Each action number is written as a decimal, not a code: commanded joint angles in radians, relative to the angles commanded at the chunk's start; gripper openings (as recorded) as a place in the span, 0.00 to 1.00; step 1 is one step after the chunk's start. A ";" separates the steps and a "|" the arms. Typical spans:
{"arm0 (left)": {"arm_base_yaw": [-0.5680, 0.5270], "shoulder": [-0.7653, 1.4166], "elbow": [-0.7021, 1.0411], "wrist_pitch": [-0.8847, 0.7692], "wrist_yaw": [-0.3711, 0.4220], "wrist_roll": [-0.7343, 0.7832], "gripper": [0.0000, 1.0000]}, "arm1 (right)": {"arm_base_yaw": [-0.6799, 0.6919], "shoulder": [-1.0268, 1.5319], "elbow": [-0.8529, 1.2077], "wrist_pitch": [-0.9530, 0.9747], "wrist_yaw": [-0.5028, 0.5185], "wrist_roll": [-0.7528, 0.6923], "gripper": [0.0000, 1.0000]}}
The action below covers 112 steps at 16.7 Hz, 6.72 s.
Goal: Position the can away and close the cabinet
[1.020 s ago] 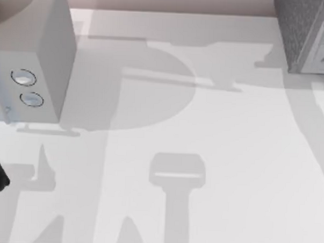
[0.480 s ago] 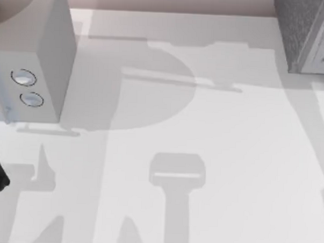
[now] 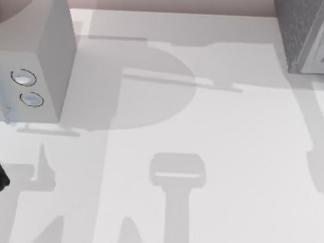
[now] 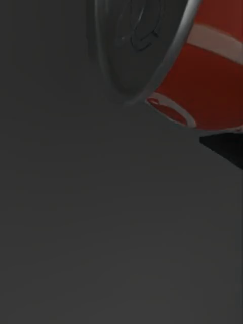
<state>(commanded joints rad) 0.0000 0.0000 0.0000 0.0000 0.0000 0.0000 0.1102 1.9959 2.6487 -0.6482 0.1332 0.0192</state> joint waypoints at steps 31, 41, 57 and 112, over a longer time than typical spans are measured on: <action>0.000 0.000 0.000 0.000 0.000 0.000 1.00 | -0.011 0.091 0.114 -0.029 -0.011 -0.002 1.00; 0.000 0.000 0.000 0.000 0.000 0.000 1.00 | -0.029 -0.424 -0.453 0.187 -0.089 -0.042 1.00; 0.000 0.000 0.000 0.000 0.000 0.000 1.00 | -0.101 -1.824 -2.428 0.613 -0.146 -0.037 1.00; 0.000 0.000 0.000 0.000 0.000 0.000 1.00 | -1.171 -0.509 -1.542 1.000 -1.187 0.005 1.00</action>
<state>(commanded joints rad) 0.0000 0.0000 0.0000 0.0000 0.0000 0.0000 -1.0608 1.4873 1.1065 0.3521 -1.0536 0.0242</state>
